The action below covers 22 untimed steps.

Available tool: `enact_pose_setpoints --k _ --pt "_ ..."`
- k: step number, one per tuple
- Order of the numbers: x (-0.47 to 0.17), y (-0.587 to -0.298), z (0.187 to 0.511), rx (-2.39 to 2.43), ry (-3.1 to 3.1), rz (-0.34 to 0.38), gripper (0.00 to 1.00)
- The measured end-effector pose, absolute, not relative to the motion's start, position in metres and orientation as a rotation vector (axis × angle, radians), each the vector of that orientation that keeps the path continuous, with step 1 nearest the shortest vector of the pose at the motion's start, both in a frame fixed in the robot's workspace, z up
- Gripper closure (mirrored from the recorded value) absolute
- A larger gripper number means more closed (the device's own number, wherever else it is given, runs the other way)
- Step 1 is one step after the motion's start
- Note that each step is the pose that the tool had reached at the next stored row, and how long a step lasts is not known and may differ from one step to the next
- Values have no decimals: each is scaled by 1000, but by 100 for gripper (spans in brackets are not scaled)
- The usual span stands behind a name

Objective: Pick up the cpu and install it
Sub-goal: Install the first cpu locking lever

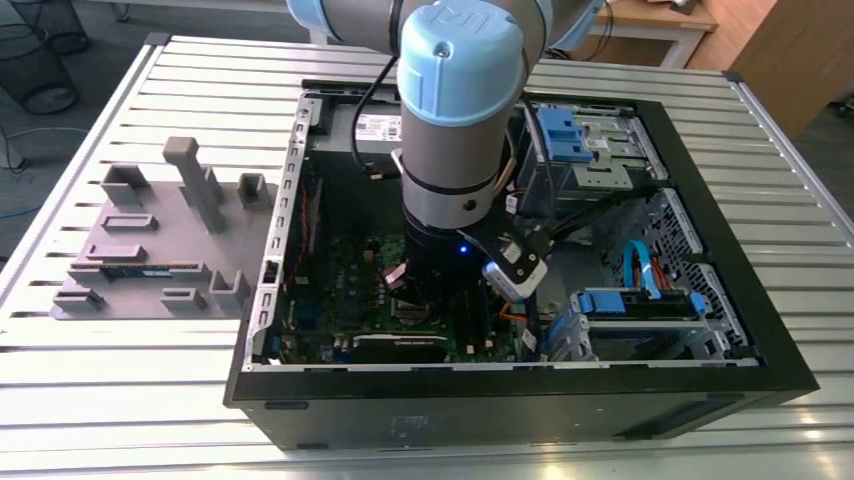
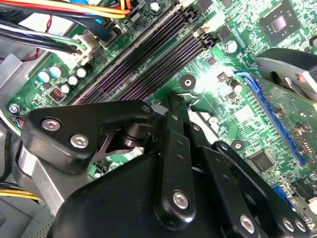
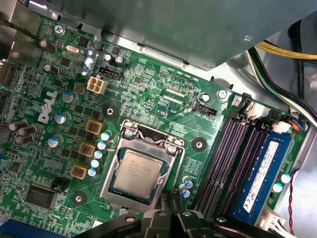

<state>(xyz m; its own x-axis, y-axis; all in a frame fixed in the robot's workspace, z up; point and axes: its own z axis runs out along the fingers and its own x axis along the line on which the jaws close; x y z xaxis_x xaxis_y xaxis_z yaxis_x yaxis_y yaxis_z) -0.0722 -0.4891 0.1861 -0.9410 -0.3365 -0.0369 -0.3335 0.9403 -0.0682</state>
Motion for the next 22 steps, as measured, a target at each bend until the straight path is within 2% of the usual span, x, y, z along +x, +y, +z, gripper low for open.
enact_pose_setpoints --k 9,22 --pt "-73 -489 189 -525 3045 -82 89" --pt "-73 -489 215 -526 3045 -83 89"
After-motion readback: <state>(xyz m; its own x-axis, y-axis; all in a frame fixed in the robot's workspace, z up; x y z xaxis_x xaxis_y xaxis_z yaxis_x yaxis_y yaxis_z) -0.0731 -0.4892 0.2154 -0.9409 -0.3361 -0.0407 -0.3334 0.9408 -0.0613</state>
